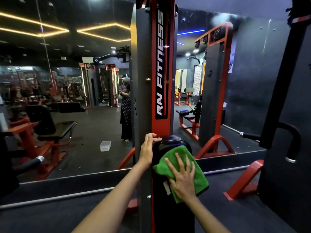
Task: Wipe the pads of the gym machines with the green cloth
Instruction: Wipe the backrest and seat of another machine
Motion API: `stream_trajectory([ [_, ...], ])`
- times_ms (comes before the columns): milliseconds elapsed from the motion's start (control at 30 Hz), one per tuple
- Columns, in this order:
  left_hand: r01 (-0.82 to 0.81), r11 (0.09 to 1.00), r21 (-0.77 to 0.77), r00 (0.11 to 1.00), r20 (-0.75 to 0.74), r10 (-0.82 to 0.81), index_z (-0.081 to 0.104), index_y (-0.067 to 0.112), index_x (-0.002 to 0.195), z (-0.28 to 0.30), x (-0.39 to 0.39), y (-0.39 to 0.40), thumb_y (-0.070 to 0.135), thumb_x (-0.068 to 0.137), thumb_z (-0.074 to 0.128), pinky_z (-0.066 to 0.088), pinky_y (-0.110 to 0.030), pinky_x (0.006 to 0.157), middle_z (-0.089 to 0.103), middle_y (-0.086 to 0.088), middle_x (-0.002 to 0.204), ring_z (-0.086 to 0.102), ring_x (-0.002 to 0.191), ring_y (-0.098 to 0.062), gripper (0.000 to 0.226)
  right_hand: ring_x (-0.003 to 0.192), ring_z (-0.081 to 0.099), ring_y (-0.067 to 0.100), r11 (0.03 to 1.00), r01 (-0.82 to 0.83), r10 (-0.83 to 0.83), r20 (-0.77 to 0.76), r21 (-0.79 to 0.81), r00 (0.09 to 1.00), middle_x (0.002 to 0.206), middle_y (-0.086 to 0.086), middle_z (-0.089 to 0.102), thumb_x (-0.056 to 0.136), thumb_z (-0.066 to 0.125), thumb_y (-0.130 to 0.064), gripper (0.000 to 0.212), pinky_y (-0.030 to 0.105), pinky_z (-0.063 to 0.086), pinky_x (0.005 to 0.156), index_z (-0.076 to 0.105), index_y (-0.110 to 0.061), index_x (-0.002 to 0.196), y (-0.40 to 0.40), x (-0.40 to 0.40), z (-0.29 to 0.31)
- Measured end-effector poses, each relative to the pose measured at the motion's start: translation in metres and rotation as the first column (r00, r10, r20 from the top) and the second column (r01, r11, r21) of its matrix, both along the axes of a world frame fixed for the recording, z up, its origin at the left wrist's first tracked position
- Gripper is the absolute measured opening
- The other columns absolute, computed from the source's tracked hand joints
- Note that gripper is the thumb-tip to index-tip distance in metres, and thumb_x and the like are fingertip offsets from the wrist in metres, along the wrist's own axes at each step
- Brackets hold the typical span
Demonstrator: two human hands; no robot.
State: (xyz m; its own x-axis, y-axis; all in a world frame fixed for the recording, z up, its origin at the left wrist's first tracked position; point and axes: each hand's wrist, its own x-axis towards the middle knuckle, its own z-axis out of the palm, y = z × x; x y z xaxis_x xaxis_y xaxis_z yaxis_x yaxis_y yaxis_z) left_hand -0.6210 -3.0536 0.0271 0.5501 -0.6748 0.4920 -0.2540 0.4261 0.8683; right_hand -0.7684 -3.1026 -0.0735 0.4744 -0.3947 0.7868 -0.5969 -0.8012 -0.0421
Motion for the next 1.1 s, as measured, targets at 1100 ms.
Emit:
stream_trajectory([
  [1100, -0.386, 0.895, 0.225, 0.548, 0.836, 0.026, 0.007, 0.015, 0.151, -0.019, -0.018, 0.024, 0.068, 0.080, 0.007, -0.007, -0.034, 0.116, 0.004, 0.001, 0.159, -0.004, 0.146, -0.011, 0.089, 0.142, 0.002, 0.041, 0.998, 0.002, -0.006, 0.045, 0.070, 0.999, 0.160, 0.002, 0.002, 0.072, 0.063, -0.035, 0.084, 0.065, 0.015, 0.109, 0.024, -0.035, 0.146, 0.027, 0.021, -0.027],
])
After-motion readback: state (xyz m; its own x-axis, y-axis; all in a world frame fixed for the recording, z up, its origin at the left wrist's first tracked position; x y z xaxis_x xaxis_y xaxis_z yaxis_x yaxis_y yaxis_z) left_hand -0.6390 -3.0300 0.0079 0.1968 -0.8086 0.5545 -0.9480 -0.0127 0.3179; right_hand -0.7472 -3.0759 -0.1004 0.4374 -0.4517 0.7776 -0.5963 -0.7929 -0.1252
